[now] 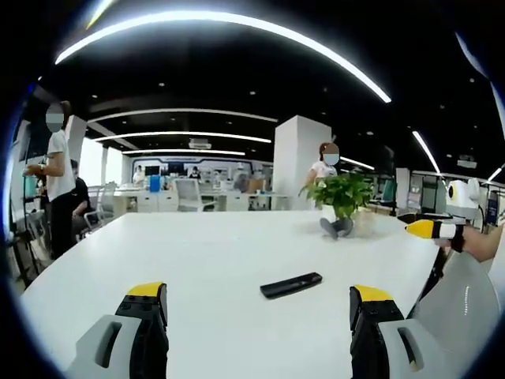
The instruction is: Press the specified remote control buttons in sequence, fully releasing each button before pressing the next.
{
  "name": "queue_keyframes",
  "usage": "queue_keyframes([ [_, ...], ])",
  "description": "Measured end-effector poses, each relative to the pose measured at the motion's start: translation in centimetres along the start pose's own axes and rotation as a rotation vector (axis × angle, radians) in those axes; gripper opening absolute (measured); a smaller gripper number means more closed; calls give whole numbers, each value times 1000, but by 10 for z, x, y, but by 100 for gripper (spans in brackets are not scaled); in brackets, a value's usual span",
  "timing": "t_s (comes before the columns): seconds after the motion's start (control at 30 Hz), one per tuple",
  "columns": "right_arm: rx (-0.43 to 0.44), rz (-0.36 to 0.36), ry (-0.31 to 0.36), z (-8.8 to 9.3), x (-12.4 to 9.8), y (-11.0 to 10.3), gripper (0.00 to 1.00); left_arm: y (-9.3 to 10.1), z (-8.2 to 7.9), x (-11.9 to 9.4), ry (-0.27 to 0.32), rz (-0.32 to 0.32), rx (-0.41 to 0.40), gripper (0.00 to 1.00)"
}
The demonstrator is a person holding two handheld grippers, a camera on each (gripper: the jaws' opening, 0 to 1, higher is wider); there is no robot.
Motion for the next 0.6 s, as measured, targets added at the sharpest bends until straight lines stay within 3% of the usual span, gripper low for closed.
queue_keyframes([
  [0.6, -33, -13, -84, 12, 3, -3, 79, -2, -5, -2, 35, -12, -5, 100],
])
Point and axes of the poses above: the point that each gripper's makers call its tool centre point, and the gripper's own axes: x roughly forward along the fingers, y roughly to its right, z roughly out of its underside, the point moved 3 cm from there along -x, roughly backward along the fingers, and after that the axes turned 4 degrees about -x, right-handed, at the moved point
